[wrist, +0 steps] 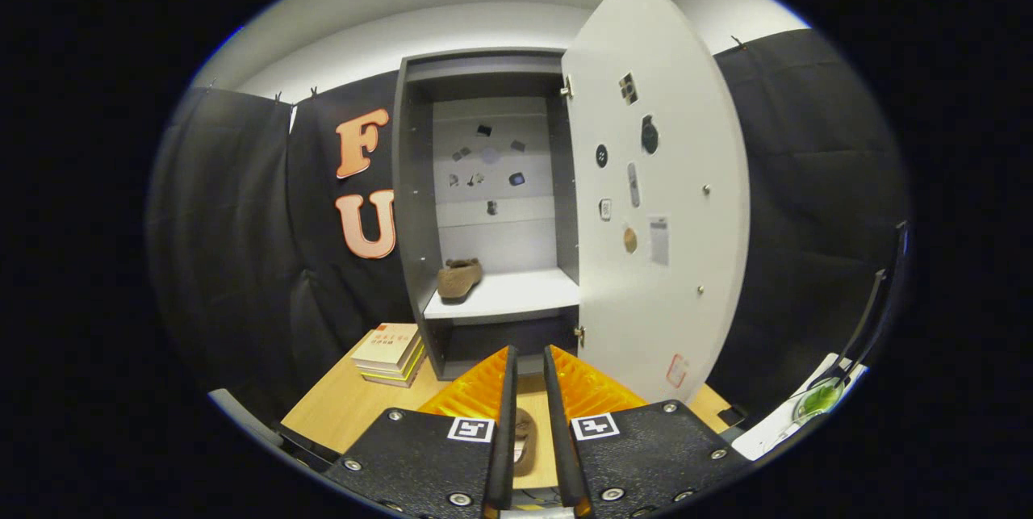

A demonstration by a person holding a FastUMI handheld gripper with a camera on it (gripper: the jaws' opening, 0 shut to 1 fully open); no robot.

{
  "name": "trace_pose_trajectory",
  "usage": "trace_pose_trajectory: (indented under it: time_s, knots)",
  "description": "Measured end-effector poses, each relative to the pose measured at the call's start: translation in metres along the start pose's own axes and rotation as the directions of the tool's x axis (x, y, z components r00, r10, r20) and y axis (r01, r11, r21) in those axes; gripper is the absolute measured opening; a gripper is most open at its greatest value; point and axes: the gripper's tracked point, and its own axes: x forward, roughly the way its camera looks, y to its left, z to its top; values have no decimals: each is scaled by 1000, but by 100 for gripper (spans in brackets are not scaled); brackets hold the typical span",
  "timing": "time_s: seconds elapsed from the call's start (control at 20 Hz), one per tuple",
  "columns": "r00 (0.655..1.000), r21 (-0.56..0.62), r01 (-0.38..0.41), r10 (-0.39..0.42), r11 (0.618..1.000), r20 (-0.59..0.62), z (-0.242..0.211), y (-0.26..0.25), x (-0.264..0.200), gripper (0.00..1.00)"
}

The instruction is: Open the shoe cabinet door, grab the shoes and put them into the shoe cabinet, then close the shoe cabinet door.

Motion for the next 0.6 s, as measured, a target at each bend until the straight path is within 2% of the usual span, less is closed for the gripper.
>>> trace_pose_trajectory:
  time_s: [0.3, 0.6]
  knots:
    - [990, -18, -50, 47, 999, -134, -80, 39, 25, 21]
    - [950, 23, -59, 63, 998, -306, -189, 47, 73, 21]
